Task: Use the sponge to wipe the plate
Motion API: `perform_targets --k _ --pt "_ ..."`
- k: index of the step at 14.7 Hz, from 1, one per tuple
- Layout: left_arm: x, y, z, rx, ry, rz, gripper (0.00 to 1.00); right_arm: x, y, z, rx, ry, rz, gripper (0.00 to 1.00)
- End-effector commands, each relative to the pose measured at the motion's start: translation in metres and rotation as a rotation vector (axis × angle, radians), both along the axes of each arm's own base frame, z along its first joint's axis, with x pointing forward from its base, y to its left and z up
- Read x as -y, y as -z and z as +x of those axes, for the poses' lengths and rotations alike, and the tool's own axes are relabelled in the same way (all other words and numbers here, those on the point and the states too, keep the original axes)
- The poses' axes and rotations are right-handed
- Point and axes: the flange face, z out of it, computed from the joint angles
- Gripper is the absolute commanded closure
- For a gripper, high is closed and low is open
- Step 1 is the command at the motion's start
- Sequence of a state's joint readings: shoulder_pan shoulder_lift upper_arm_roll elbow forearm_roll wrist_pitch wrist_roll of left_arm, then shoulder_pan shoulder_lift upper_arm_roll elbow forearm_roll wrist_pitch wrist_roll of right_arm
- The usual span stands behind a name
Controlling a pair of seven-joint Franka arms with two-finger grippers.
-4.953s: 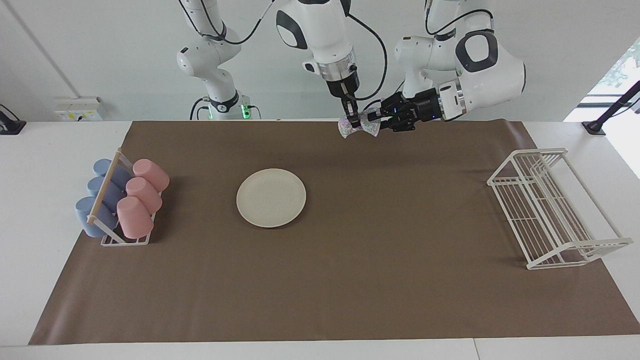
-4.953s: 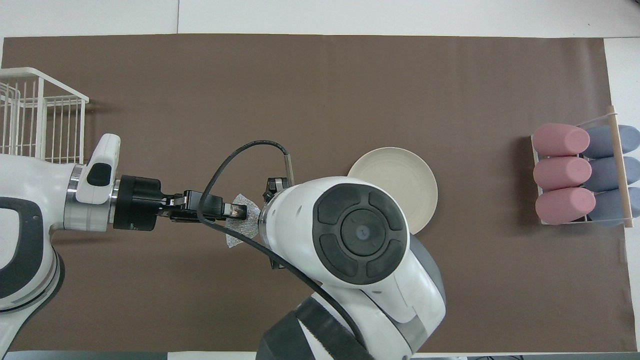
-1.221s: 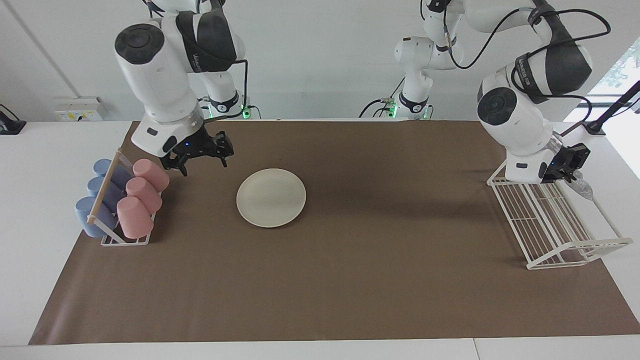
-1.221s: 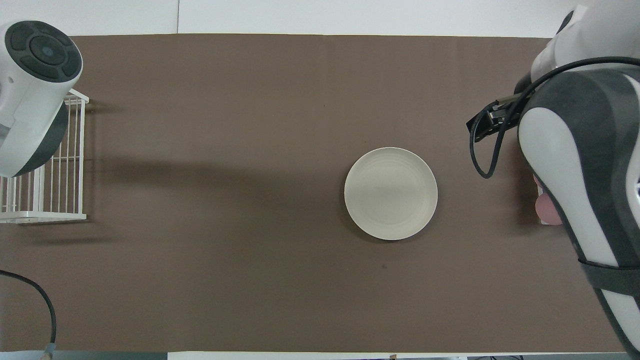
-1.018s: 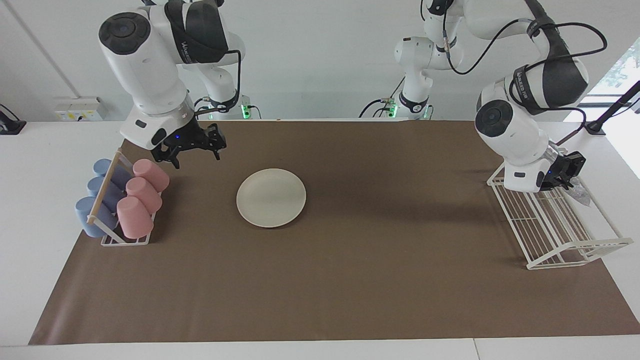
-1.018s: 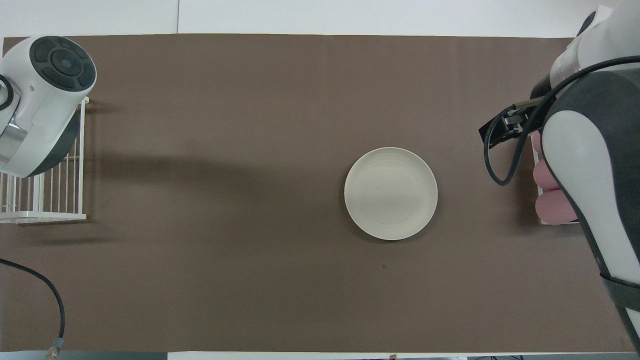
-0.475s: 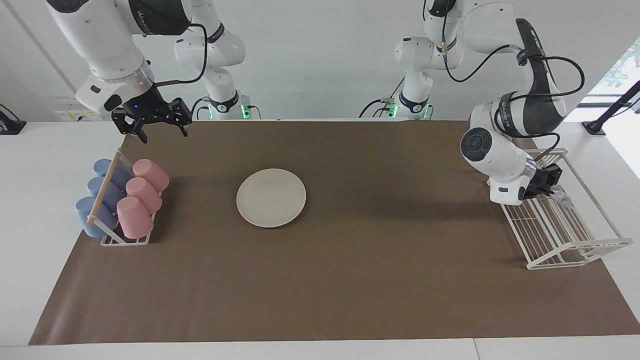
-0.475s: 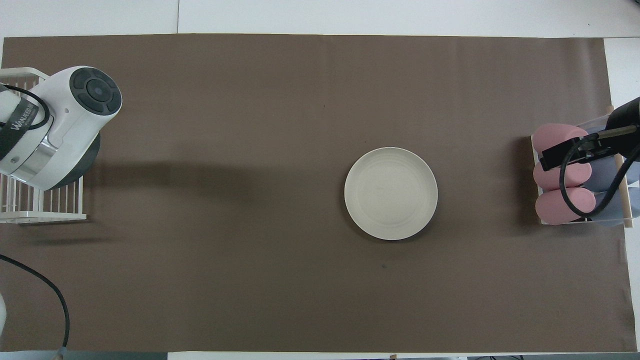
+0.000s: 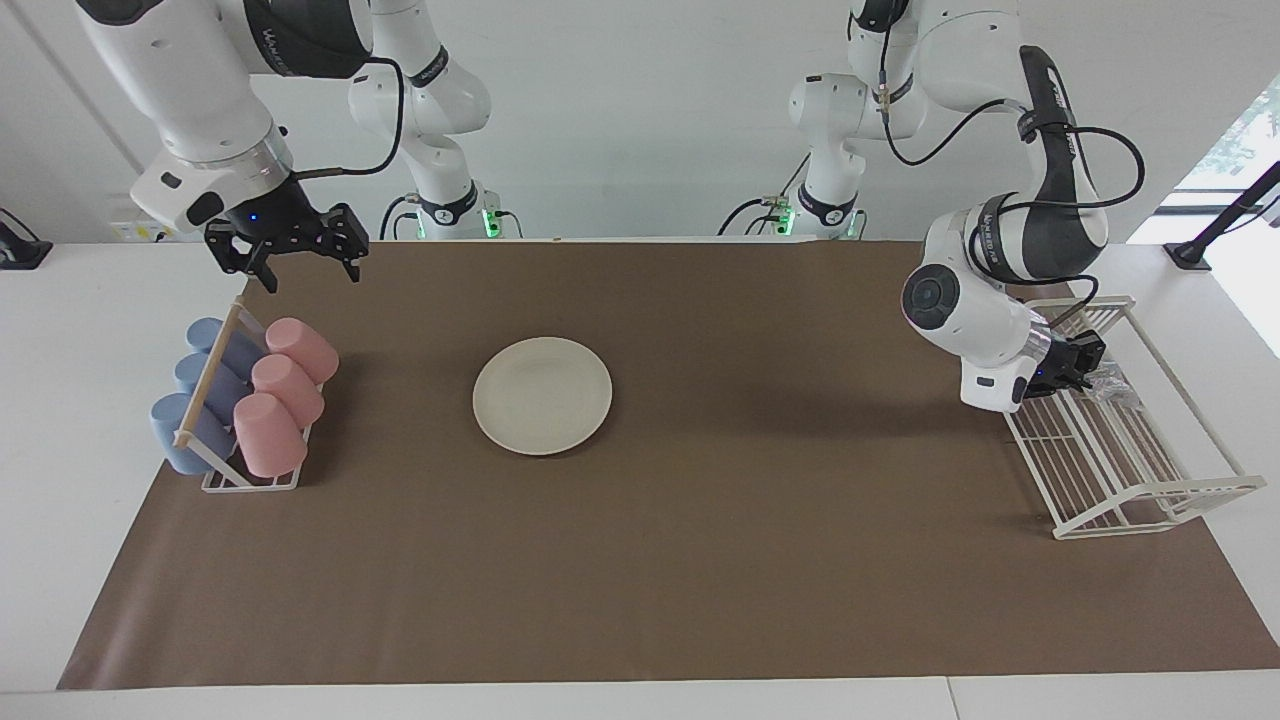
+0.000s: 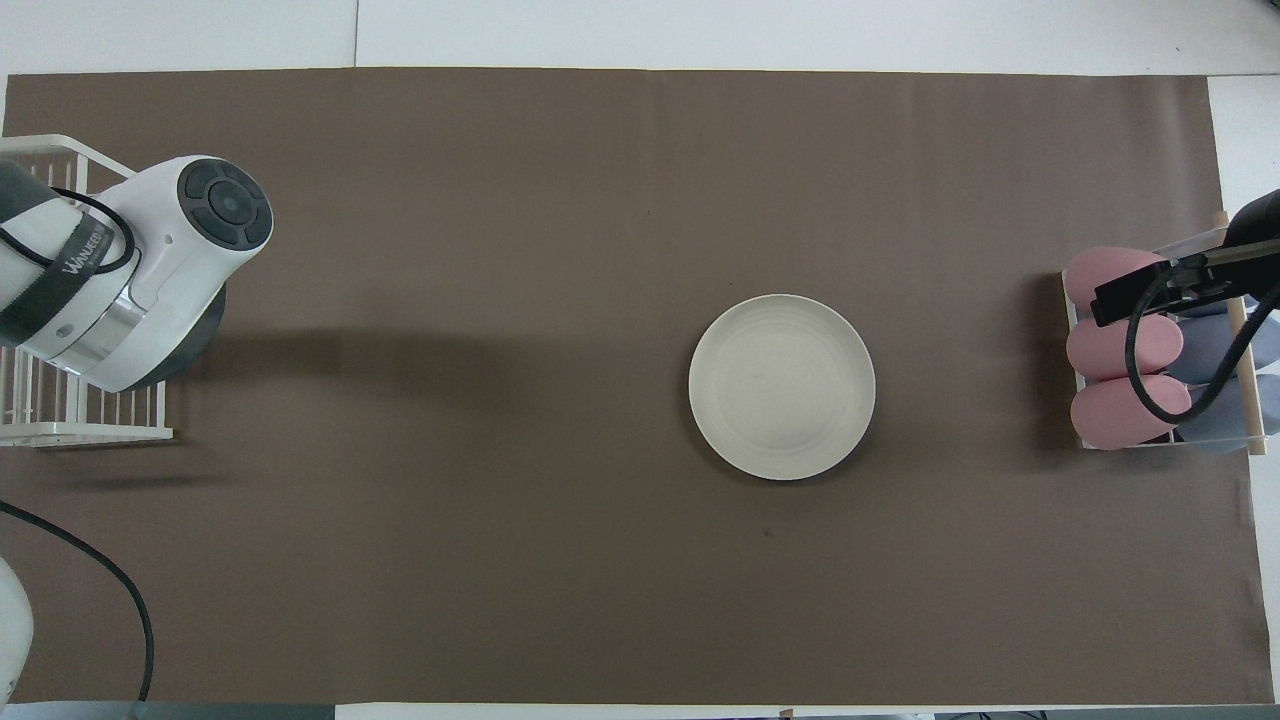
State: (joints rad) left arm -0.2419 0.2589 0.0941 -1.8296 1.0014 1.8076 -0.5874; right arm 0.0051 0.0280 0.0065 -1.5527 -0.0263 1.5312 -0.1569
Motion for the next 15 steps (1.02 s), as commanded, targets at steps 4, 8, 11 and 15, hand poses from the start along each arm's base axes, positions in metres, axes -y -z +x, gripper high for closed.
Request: perform_targets --k 4,8,11,15 --pt "0.009 -0.005 -0.01 -0.008 0.029 0.01 1.0 0.002 -0.009 0.005 0.062 0.05 -0.018 0.0" --pt "0.009 -0.004 -0.008 -0.018 0.057 -0.008 0.12 0.014 -0.017 0.001 0.073 0.078 -0.008 0.0" --pt "0.007 -0.004 -0.007 -0.013 0.059 -0.015 0.0 0.017 -0.02 -0.002 0.074 0.083 -0.009 0.0" --pt "0.007 -0.006 -0.006 -0.011 0.045 -0.04 0.0 0.016 -0.02 0.001 0.088 0.082 -0.014 0.0"
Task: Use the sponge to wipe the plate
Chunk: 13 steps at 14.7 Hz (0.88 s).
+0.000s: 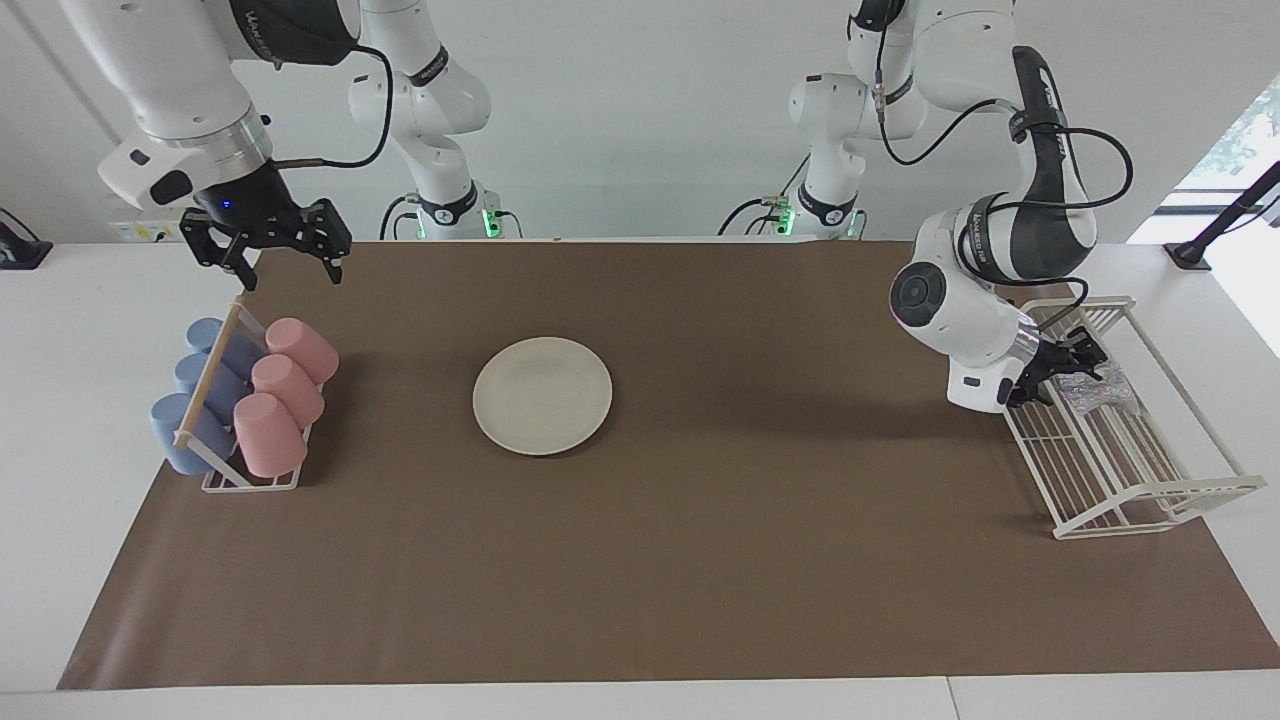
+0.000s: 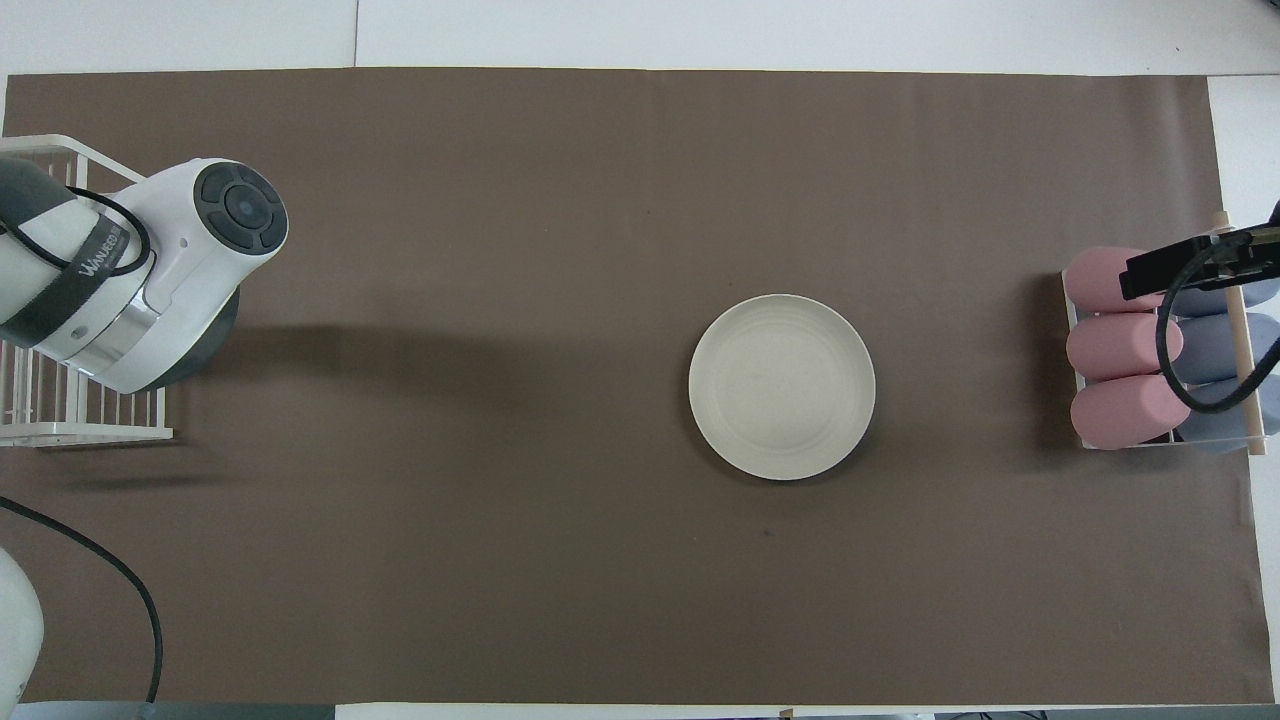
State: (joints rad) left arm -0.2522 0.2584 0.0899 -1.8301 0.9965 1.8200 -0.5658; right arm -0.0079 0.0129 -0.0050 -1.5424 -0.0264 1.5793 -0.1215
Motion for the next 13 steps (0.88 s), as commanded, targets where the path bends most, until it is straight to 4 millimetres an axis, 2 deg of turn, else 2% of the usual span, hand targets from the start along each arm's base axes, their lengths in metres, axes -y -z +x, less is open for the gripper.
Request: perform_targets --k 1,3,9,11,13 --pt "-0.002 -0.008 -0.006 0.008 0.0 -0.051 0.0 0.003 -0.003 -0.001 0.013 0.027 -0.017 0.0" --pt "-0.001 -0.019 -0.003 0.029 -0.036 -0.114 0.0 -0.001 -0.002 -0.001 0.001 0.023 -0.01 0.0" --pt "-0.01 -0.086 0.005 0.122 -0.186 -0.364 0.0 -0.013 0.002 -0.006 -0.074 0.01 0.044 0.0" --pt "-0.027 -0.109 0.009 0.131 -0.23 -0.514 0.0 -0.013 0.001 -0.006 -0.077 0.011 0.044 0.0" --pt "-0.044 -0.143 0.0 0.147 -0.237 -0.665 0.0 -0.013 0.002 -0.006 -0.079 0.011 0.044 0.0"
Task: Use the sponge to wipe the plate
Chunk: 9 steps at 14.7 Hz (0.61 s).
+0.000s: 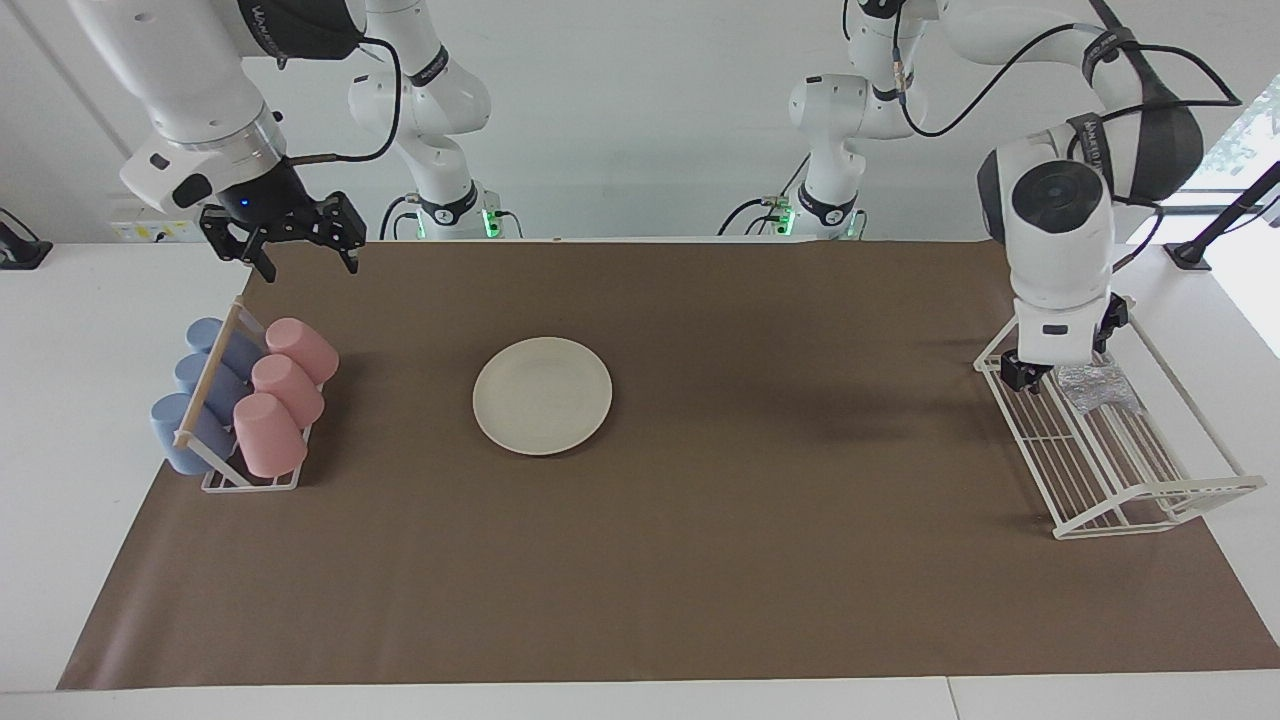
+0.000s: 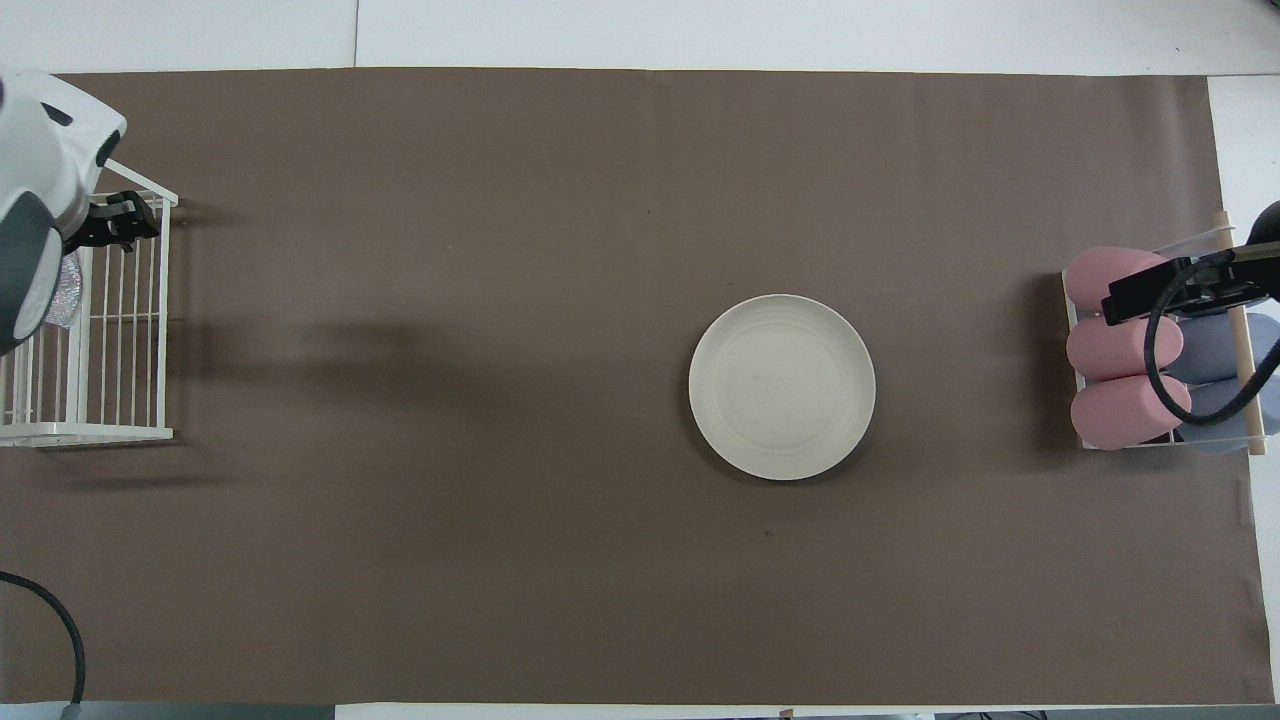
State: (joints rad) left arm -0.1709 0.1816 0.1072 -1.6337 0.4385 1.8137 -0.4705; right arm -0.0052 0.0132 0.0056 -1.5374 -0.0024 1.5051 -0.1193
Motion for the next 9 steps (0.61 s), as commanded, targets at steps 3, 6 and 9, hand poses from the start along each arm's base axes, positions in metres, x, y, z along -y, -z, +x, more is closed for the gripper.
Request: perform_targets --k 3,6,9 --pt "-0.024 -0.072 -0.039 -0.02 0.058 -0.236 0.0 0.0 -0.003 0.002 -0.002 0.029 0.017 0.0" --pt "-0.014 -0.101 -0.071 -0.064 0.087 -0.32 0.0 0.0 -0.003 0.003 0.001 0.03 0.015 0.0" --pt "-0.016 -0.115 -0.105 -0.182 0.212 -0.445 0.0 0.0 -0.003 0.002 -0.002 0.03 0.015 0.0"
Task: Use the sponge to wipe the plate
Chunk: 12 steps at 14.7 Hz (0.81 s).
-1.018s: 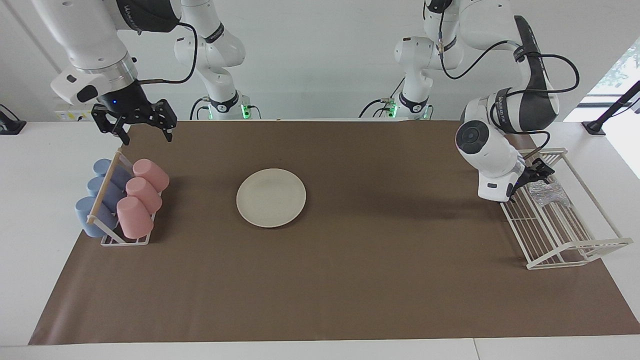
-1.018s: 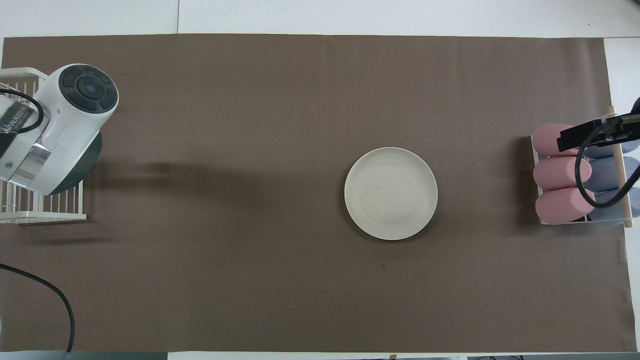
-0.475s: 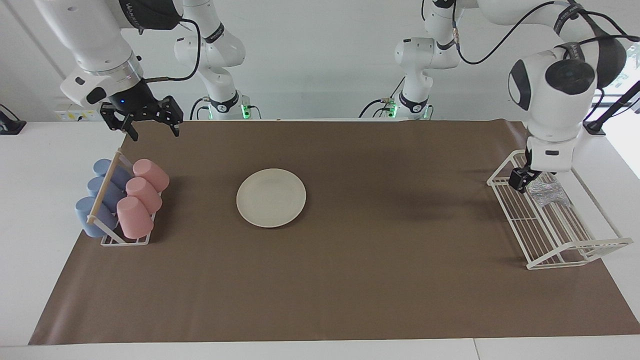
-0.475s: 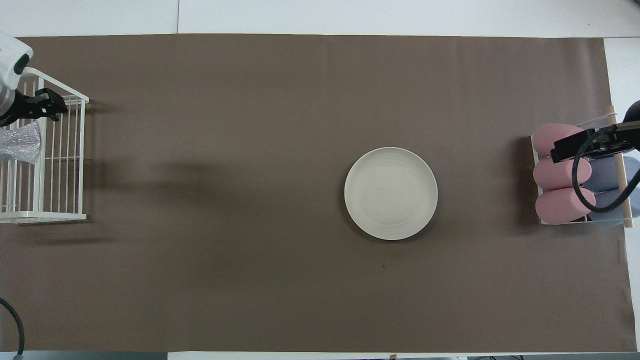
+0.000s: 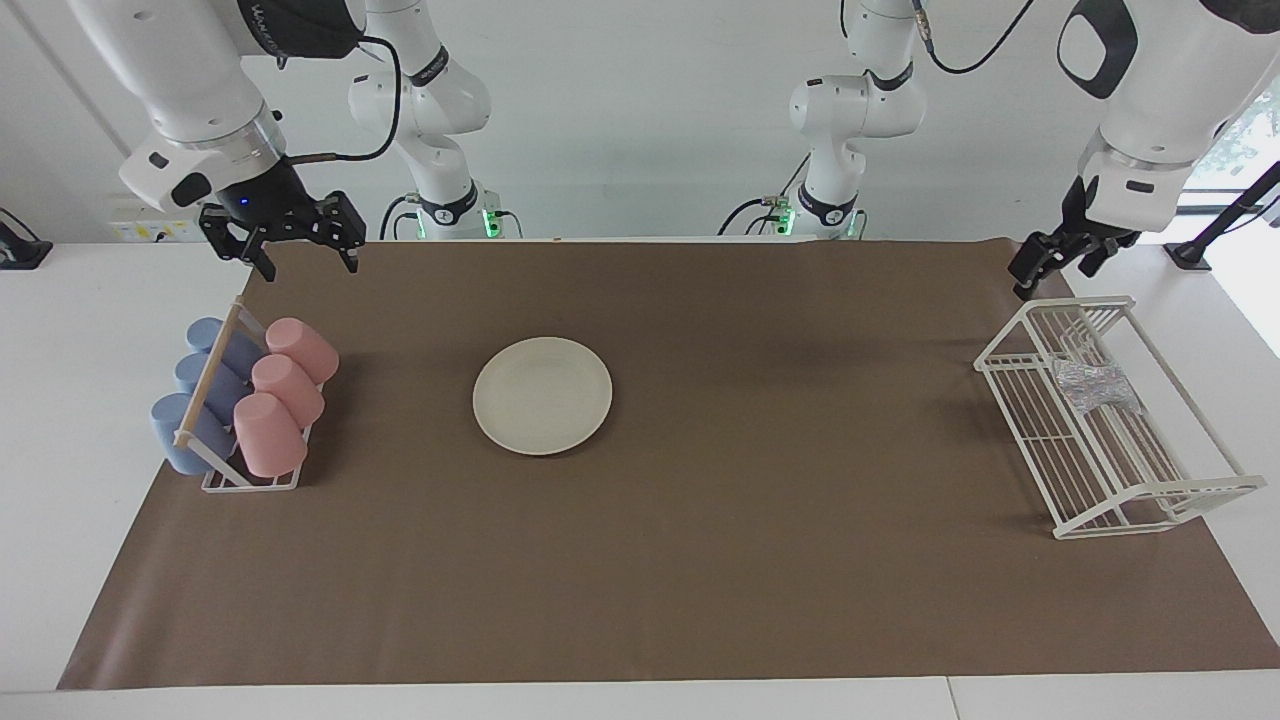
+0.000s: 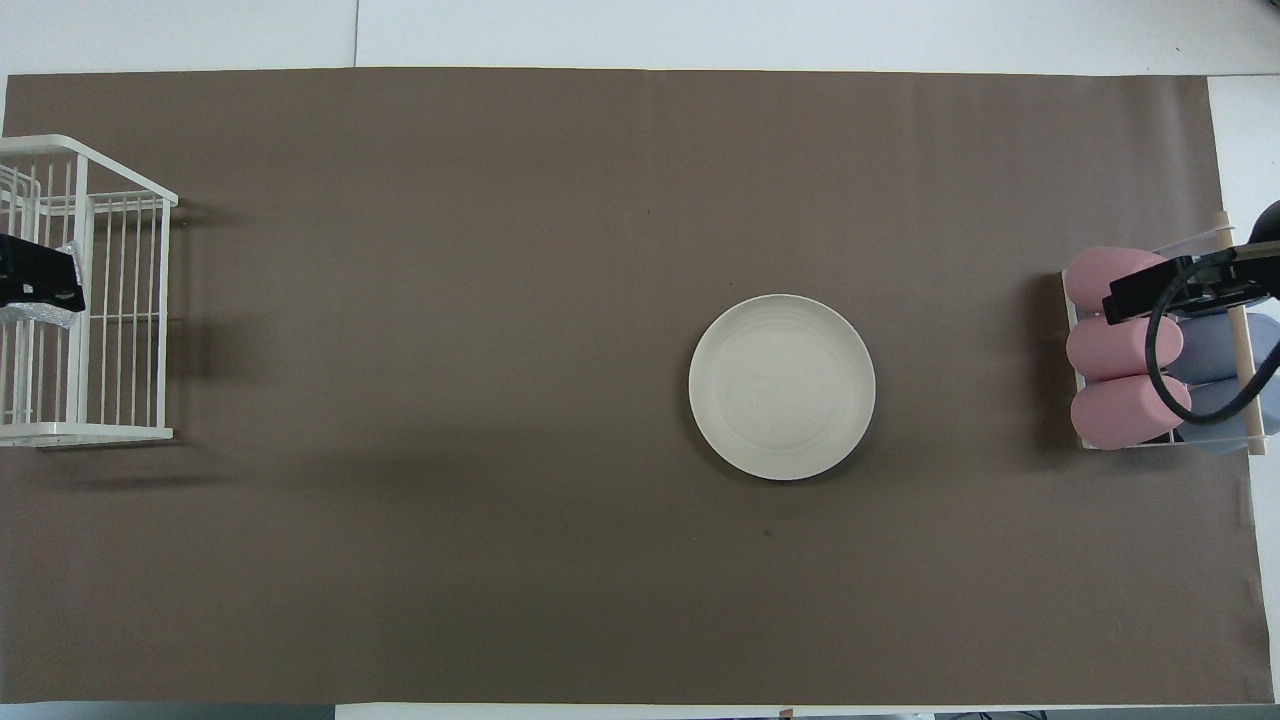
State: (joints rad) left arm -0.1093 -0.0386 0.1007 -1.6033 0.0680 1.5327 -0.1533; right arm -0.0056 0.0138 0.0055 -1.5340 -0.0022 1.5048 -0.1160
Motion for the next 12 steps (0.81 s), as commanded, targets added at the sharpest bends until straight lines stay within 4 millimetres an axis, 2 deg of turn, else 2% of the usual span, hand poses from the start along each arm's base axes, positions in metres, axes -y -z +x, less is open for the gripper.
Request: perform_targets --k 1,2,4,7,9,10,12 --pt "-0.003 -0.008 -0.029 -0.07 0.092 -0.118 0.0 -0.001 -0.002 0.002 -0.005 0.025 0.014 0.0" --pt "-0.005 -0.007 -0.031 -0.081 0.102 -0.155 0.0 -0.001 -0.002 0.002 -0.005 0.025 0.014 0.0" --pt "0.008 0.004 -0.027 -0.088 0.122 -0.159 0.0 -0.001 -0.002 0.002 -0.005 0.025 0.014 0.0" --pt "0.024 0.012 -0.008 -0.046 0.148 -0.141 0.0 -0.002 -0.002 0.002 -0.003 0.023 0.014 0.0" --pt "0.028 -0.003 -0.008 -0.056 0.116 -0.106 0.0 -0.001 -0.002 0.002 -0.003 0.024 0.011 0.0" --pt "0.038 -0.012 -0.009 -0.058 0.096 -0.081 0.0 -0.001 -0.002 0.002 -0.003 0.024 0.009 0.0" --pt "0.048 -0.018 -0.011 -0.08 0.104 -0.05 0.0 -0.002 -0.002 0.002 -0.003 0.022 0.007 0.0"
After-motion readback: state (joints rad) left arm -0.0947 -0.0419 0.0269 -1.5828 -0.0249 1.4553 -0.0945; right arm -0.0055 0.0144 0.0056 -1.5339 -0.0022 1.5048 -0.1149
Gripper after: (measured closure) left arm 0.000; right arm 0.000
